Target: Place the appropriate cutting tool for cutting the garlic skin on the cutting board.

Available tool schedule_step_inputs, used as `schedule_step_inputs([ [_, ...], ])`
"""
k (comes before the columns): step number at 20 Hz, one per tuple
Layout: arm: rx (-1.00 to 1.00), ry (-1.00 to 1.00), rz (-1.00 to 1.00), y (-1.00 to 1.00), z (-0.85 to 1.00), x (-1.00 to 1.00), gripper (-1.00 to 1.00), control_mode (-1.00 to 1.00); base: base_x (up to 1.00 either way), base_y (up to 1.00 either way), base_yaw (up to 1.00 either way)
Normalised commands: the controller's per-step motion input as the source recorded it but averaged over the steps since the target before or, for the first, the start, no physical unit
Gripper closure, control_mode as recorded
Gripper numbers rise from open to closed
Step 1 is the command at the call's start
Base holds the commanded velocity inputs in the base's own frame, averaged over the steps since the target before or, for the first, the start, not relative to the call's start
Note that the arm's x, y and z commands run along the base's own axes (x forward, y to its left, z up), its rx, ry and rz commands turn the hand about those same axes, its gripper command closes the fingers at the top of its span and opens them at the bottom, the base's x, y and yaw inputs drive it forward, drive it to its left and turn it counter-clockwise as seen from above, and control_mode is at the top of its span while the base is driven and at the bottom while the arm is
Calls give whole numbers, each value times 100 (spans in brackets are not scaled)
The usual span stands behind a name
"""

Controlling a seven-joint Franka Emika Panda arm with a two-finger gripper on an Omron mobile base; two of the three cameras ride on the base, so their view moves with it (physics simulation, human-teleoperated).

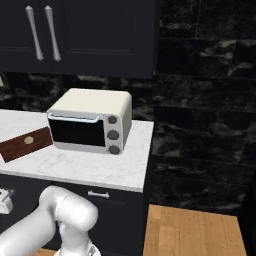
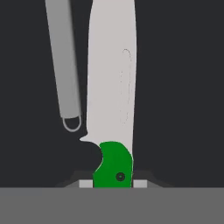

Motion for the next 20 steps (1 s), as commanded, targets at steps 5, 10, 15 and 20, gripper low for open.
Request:
schedule_step_inputs([
  [5,0,0,-4,0,89,-31,100,-100,0,0,0],
  [10,0,0,-1,-1,77,-41,100,-100,0,0,0],
  [15,0,-2,0,-32,66,-28,100,-100,0,0,0],
  [20,0,-7,0,-52,69,-1,100,-100,0,0,0],
])
